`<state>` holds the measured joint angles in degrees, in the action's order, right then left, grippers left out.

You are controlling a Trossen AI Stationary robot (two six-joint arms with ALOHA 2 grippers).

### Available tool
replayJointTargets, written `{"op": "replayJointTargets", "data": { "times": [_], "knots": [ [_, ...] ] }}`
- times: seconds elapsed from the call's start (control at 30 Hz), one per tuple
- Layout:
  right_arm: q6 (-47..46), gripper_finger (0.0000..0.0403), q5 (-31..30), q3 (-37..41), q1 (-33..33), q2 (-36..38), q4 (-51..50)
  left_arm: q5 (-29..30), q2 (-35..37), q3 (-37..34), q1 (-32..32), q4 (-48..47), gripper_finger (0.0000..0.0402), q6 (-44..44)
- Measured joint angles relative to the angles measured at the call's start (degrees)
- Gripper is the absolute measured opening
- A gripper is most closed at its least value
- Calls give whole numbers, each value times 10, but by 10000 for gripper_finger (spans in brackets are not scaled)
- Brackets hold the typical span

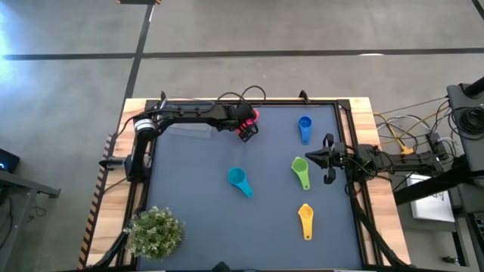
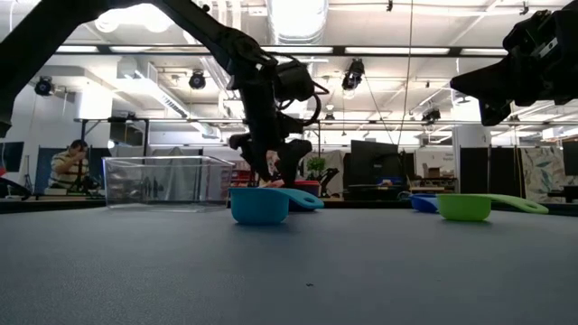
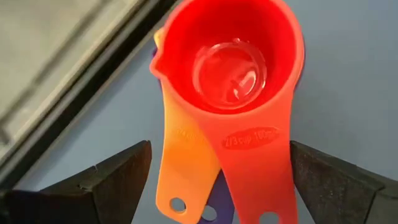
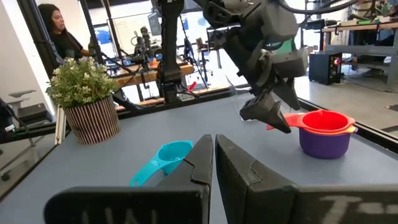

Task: Nest measuring cups in basket
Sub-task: Adjust the nested measuring cups

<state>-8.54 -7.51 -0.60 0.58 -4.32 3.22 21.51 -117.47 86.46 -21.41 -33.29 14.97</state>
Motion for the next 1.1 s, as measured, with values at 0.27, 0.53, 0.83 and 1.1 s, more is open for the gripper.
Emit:
{"op": "replayJointTargets", "data": {
  "times": [0.27,0.53,0.83,1.1],
  "knots": [
    [0,9,0,0,0,0,0,-60,-2,0,-31,0,349,-47],
    [0,9,0,0,0,0,0,-94,-2,0,-46,-3,319,-72],
    [0,9,0,0,0,0,0,-98,-2,0,-46,-8,218,-85],
    [0,9,0,0,0,0,0,-106,-2,0,-46,-8,131,-85]
  ]
}}
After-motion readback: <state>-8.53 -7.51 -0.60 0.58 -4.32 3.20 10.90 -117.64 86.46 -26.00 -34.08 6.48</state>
